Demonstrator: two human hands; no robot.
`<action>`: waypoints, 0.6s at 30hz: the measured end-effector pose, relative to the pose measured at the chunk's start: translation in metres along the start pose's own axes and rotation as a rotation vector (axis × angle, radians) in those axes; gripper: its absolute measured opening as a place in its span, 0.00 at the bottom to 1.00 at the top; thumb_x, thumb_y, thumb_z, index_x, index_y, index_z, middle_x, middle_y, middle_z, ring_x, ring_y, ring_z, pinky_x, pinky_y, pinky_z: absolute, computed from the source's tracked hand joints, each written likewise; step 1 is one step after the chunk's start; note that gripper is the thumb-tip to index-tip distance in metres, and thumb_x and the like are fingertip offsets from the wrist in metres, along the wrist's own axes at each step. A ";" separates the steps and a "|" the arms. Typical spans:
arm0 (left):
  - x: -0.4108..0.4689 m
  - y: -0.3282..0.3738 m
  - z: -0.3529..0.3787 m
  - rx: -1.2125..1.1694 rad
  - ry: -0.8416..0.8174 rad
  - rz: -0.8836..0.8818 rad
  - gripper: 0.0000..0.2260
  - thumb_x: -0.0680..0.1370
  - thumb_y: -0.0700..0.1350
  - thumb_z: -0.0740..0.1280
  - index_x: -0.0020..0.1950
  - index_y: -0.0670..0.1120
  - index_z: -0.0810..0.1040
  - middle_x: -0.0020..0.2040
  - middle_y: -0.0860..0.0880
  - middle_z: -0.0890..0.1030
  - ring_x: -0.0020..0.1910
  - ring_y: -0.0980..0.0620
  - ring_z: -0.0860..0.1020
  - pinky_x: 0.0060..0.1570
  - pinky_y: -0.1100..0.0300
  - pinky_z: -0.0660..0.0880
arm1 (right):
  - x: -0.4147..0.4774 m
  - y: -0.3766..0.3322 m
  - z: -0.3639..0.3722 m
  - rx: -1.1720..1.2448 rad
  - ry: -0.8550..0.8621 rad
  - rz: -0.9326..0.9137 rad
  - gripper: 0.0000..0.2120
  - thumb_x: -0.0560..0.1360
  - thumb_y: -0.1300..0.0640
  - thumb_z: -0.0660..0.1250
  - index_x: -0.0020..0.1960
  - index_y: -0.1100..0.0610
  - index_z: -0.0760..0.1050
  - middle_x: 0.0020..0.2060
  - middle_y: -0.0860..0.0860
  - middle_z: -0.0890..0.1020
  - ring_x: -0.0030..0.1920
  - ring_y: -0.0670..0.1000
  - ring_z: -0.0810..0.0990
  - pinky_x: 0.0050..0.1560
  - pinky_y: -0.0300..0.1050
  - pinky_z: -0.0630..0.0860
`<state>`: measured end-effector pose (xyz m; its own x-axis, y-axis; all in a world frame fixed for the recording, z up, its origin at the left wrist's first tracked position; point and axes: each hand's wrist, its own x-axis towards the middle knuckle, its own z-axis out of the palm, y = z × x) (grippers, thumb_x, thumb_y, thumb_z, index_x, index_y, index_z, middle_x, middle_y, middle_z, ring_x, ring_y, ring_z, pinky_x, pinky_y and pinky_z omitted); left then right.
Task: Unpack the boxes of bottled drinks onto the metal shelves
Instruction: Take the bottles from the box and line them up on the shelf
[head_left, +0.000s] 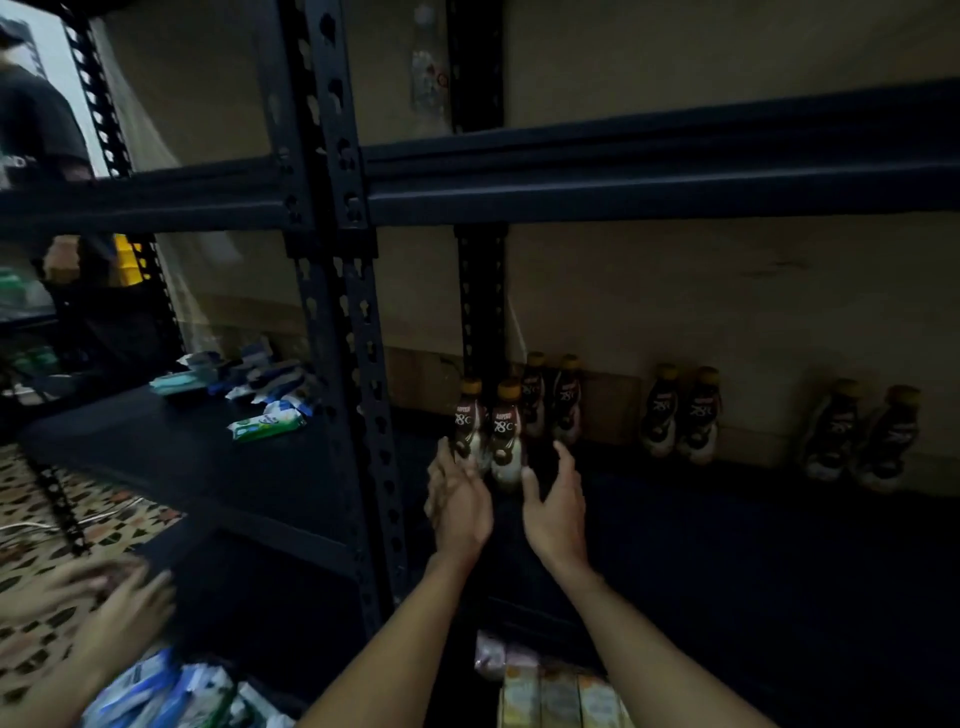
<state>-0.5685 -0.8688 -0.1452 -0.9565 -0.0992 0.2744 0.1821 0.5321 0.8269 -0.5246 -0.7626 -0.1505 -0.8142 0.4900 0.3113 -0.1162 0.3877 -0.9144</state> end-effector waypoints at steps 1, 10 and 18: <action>-0.010 0.001 -0.003 0.036 -0.018 0.007 0.25 0.85 0.54 0.49 0.81 0.49 0.50 0.77 0.41 0.61 0.72 0.41 0.66 0.69 0.44 0.63 | -0.008 0.001 -0.008 -0.021 -0.021 -0.004 0.28 0.83 0.50 0.62 0.80 0.50 0.56 0.77 0.52 0.64 0.76 0.53 0.63 0.69 0.45 0.64; -0.120 0.019 -0.011 0.168 -0.230 0.311 0.23 0.85 0.55 0.49 0.79 0.50 0.59 0.76 0.48 0.66 0.72 0.49 0.66 0.70 0.52 0.64 | -0.082 -0.007 -0.095 -0.107 -0.132 -0.059 0.25 0.85 0.48 0.58 0.80 0.46 0.57 0.79 0.46 0.61 0.78 0.48 0.59 0.75 0.45 0.59; -0.230 0.036 0.027 0.154 -0.251 0.642 0.26 0.83 0.57 0.45 0.77 0.50 0.64 0.78 0.52 0.61 0.74 0.57 0.62 0.71 0.61 0.58 | -0.165 0.038 -0.170 -0.458 0.081 -0.377 0.23 0.82 0.51 0.53 0.74 0.54 0.71 0.74 0.53 0.71 0.75 0.50 0.66 0.77 0.53 0.61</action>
<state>-0.3480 -0.8041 -0.1916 -0.6980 0.4611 0.5480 0.7113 0.5350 0.4558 -0.2980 -0.6959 -0.1924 -0.7167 0.3042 0.6275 -0.1170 0.8346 -0.5382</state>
